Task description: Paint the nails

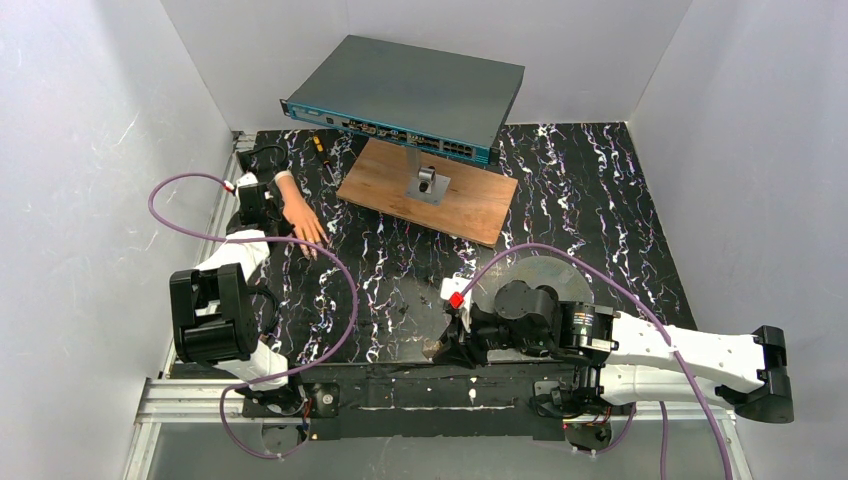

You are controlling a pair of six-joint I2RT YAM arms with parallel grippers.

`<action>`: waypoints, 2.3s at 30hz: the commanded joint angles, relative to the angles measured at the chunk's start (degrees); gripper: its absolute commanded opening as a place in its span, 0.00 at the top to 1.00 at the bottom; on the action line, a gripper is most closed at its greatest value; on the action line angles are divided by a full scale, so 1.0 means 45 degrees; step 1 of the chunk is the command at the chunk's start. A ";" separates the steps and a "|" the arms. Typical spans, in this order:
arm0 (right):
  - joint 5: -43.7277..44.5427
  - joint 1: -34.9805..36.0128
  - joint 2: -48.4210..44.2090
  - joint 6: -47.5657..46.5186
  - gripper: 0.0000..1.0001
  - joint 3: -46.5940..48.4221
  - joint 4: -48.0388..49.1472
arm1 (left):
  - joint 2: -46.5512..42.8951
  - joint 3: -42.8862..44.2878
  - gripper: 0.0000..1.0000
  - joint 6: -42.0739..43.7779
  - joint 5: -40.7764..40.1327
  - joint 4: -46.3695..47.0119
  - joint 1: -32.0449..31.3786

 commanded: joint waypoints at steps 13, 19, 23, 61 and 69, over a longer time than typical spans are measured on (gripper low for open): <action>0.0242 0.0249 -0.0192 0.0200 0.99 0.0238 0.0070 | 0.0101 0.0159 1.00 0.0167 -0.0289 0.0359 0.0105; 0.0277 0.0328 -0.0096 0.0203 0.99 0.0321 0.0032 | 0.0164 0.0253 1.00 0.0132 -0.0097 0.0001 0.0101; 0.0332 0.0374 -0.0130 0.0208 0.99 0.0346 0.0038 | 0.0134 0.0404 1.00 0.0189 0.0078 -0.0527 0.0108; 0.1026 0.1031 -0.0702 0.0319 0.99 0.0123 -0.0091 | -0.1116 0.0156 1.00 0.0958 -0.0045 -0.1344 0.0095; 0.1102 0.1031 -0.0740 0.0199 0.99 0.0019 -0.0123 | -0.0619 0.0089 1.00 0.0778 -0.0728 -0.0446 0.0127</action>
